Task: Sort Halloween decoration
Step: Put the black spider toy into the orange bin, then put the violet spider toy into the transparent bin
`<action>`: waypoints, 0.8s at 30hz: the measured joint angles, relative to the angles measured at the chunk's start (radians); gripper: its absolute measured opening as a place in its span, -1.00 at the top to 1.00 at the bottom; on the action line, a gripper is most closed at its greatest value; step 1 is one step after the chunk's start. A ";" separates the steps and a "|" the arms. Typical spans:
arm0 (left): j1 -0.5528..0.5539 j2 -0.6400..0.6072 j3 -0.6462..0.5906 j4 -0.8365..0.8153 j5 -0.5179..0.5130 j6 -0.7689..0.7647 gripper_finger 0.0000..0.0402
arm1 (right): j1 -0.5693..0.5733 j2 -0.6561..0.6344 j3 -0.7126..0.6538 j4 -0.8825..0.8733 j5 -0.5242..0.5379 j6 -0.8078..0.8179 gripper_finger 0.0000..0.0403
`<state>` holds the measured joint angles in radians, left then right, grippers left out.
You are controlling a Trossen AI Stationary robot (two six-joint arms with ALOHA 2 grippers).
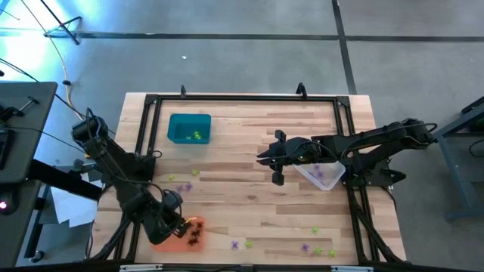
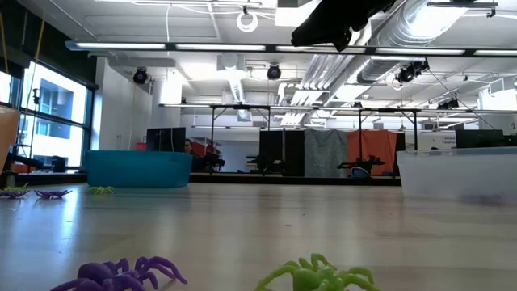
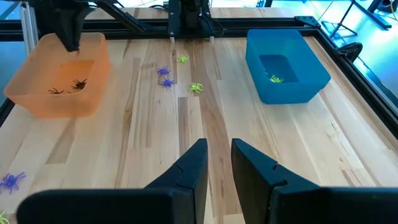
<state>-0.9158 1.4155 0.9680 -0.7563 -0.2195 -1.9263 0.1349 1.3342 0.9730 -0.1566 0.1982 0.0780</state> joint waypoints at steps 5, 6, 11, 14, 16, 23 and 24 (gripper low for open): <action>-0.040 0.039 0.001 0.023 0.000 -0.011 0.97 | 0.000 0.000 0.000 0.000 0.000 0.000 0.65; -0.046 0.053 0.001 0.033 -0.001 -0.012 0.95 | 0.000 0.000 0.000 0.000 0.000 0.000 0.65; -0.071 0.109 0.000 0.089 -0.003 -0.053 0.71 | 0.000 0.000 0.000 -0.003 0.000 0.000 0.65; -0.083 0.119 0.000 0.109 -0.003 -0.054 0.48 | 0.000 0.000 0.000 -0.004 0.000 0.000 0.65; -0.083 0.118 0.000 0.130 -0.008 -0.054 0.34 | 0.000 0.000 0.000 -0.004 0.000 0.000 0.65; -0.082 0.105 0.045 0.101 -0.121 0.020 0.14 | 0.000 0.000 0.000 -0.004 0.000 0.000 0.65; -0.078 0.104 0.061 0.093 -0.144 0.046 0.14 | 0.000 0.000 0.000 -0.004 0.000 0.000 0.65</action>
<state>-0.9940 1.5196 1.0294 -0.6633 -0.3635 -1.8806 0.1352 1.3342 0.9730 -0.1604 0.1982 0.0780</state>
